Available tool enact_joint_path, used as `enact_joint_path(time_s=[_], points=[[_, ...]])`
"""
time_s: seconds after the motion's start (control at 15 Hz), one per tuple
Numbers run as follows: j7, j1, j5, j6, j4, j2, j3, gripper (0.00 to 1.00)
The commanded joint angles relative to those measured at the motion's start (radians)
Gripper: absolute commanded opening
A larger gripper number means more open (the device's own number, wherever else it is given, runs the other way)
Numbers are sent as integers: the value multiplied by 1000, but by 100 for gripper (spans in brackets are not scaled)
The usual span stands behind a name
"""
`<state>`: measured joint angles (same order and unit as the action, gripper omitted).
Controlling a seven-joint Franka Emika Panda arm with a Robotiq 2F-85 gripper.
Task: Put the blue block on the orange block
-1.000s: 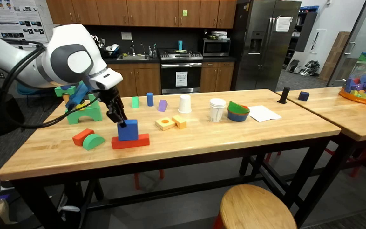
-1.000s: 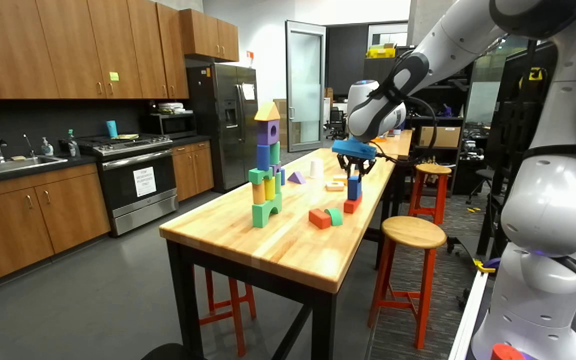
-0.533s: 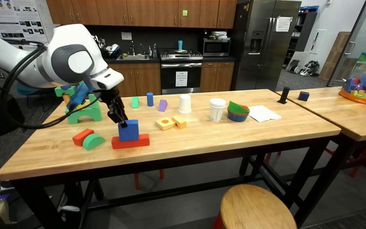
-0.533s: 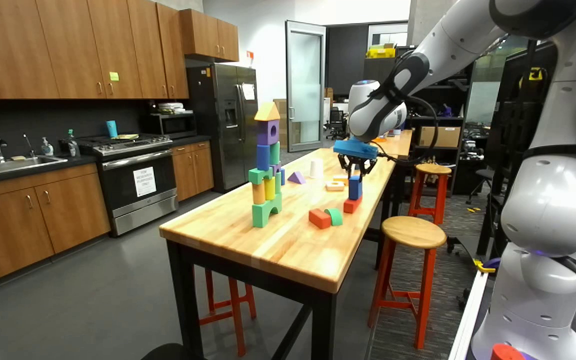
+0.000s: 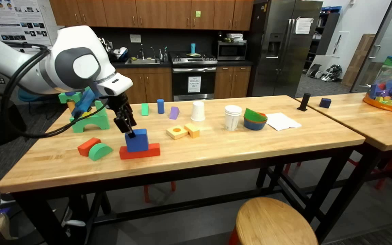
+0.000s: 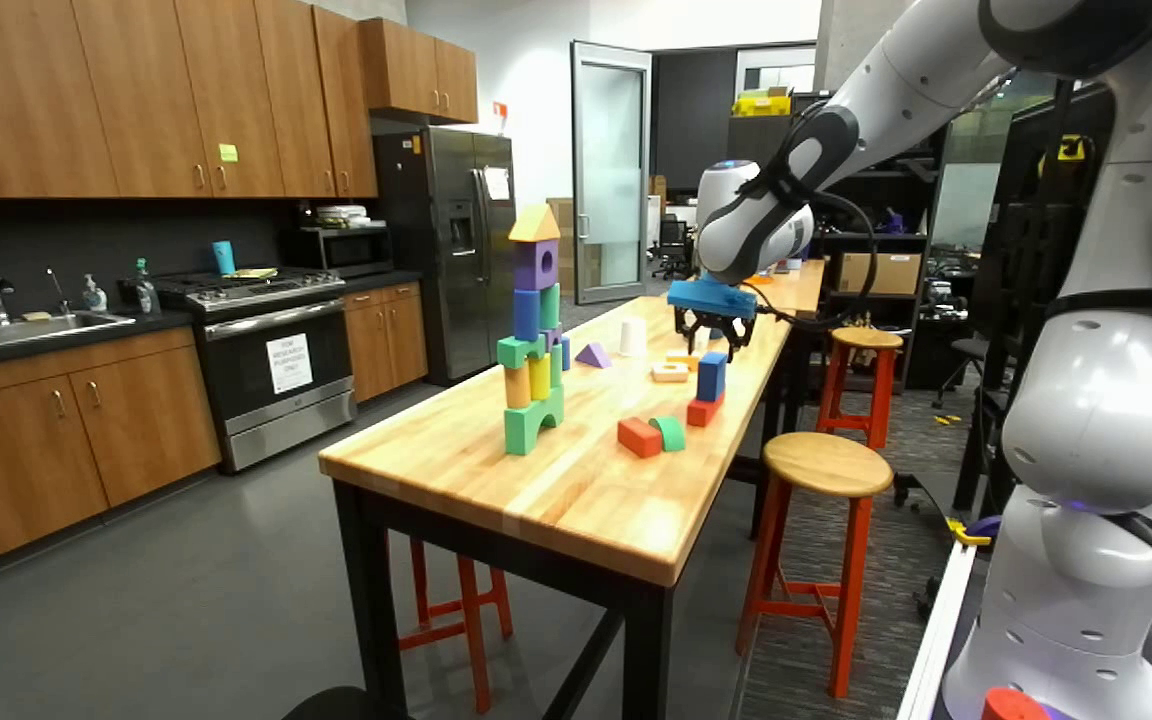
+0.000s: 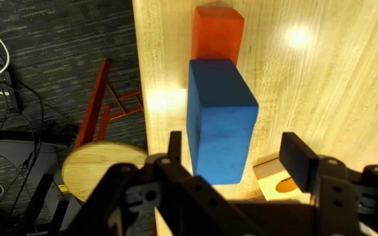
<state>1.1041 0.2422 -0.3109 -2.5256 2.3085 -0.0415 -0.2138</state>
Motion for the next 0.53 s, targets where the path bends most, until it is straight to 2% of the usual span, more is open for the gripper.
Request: enact_joint_path(time_s=[0.0,0.2,0.47], points=[[-4,2,2,2,-2,0,1,94],[35,3,28,65,-23,-10,1,100],[36,10,31,171,-65,-58,-4,100]])
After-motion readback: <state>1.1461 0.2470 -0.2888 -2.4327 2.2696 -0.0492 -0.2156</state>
